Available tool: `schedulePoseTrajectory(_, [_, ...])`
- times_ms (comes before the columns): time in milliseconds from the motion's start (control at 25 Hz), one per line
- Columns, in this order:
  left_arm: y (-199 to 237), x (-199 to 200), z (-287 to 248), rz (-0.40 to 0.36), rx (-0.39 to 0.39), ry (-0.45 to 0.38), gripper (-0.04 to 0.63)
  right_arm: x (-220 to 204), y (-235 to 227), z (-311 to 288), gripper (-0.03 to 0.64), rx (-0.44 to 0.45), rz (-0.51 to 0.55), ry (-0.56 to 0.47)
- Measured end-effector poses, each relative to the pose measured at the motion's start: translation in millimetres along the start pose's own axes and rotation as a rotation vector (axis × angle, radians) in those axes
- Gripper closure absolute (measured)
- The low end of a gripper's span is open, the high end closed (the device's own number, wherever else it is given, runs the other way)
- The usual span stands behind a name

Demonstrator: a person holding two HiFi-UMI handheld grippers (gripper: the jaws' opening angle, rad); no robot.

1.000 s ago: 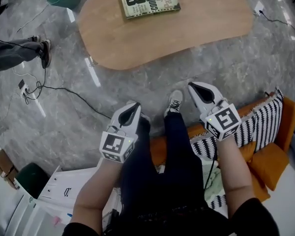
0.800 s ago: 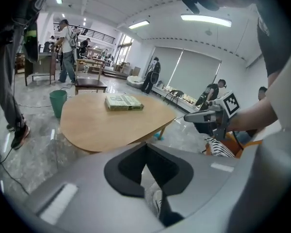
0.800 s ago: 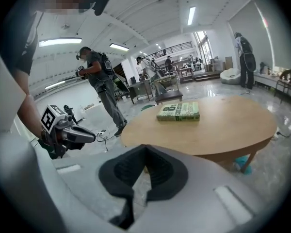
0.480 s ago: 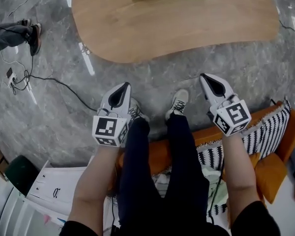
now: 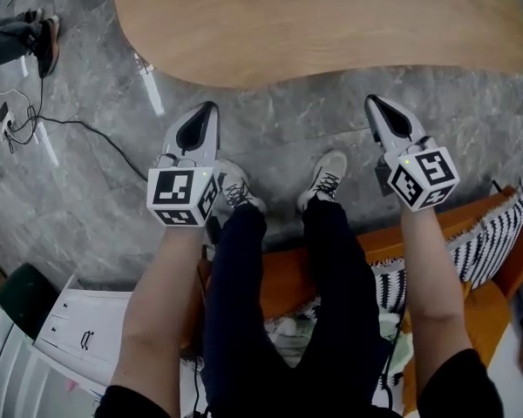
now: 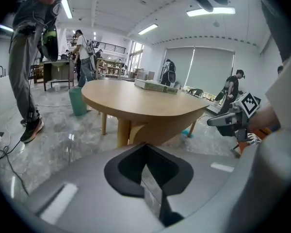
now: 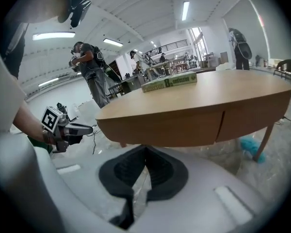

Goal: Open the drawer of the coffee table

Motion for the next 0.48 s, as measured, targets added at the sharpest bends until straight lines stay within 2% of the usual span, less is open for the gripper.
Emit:
schedulePoseTrajectory(240, [19,-18,-13,-0.046,0.021,-0.030,0.591,-21,-15,-23,0.615,-0.031,0.003,-0.029])
schedulePoseTrajectory(320, [25,-22,-15,-0.052,0.025,-0.043,0.535,-25,-20,-26,0.594,-0.039,-0.014,-0.048])
schedulePoseTrajectory(400, [27,-24,-18,-0.071,0.010,-0.053,0.525,-29,-24,-28,0.583,-0.046,-0.026,-0.064])
schedulePoseTrajectory(480, [27,-25,-23,-0.092,-0.011,-0.058,0.472,-32,-28,-29,0.577,-0.052,-0.028,-0.076])
Point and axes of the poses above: the fingertips, and each gripper's own axes: z backward along the fingers, y to its left, x out of its top, the point moved 8 cm from there along z, backward along the fingers, and after that the axes turned 9 degrees about -y, right-handed, at the moved point
